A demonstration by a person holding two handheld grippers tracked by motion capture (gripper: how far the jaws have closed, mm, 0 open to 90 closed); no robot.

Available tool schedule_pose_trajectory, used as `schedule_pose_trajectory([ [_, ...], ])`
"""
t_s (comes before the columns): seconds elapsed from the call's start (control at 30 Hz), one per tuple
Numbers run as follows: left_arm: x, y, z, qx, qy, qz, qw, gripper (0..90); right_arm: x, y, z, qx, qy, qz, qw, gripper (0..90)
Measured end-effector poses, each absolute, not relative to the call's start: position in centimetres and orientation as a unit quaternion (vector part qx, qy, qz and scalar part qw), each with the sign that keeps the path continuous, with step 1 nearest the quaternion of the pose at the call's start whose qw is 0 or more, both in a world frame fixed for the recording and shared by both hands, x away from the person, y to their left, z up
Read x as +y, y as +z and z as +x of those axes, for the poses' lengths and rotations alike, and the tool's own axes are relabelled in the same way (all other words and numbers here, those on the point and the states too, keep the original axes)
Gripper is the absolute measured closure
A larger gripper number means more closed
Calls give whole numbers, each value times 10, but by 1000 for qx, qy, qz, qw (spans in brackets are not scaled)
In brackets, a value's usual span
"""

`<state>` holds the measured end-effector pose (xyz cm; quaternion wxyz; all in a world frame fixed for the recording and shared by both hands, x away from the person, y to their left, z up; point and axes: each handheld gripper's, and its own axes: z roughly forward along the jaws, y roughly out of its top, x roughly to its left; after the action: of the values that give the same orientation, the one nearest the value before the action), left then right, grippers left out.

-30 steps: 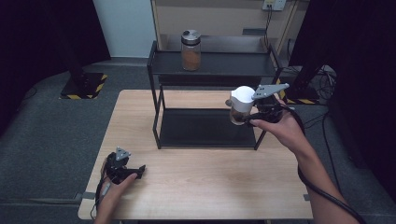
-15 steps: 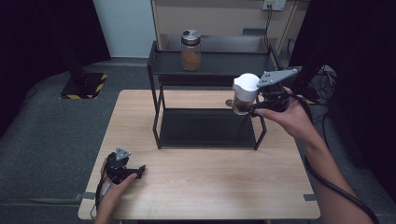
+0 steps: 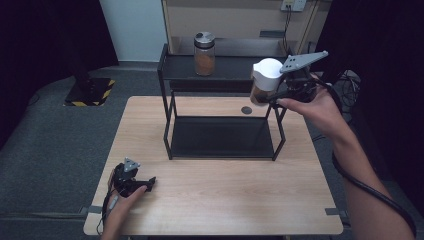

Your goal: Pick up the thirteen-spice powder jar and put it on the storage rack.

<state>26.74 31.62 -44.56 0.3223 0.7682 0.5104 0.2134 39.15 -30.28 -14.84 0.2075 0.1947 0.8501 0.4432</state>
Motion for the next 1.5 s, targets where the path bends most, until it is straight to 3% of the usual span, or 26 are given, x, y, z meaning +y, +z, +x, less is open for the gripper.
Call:
schedule_pose_trajectory([
  [0.53, 316, -446, 268, 510, 214, 768, 322, 3, -299, -114, 413, 852, 434, 203, 212, 314],
  [1.5, 316, -446, 269, 509, 212, 769, 322, 0, -289, -103, 459, 849, 433, 226, 200, 314],
])
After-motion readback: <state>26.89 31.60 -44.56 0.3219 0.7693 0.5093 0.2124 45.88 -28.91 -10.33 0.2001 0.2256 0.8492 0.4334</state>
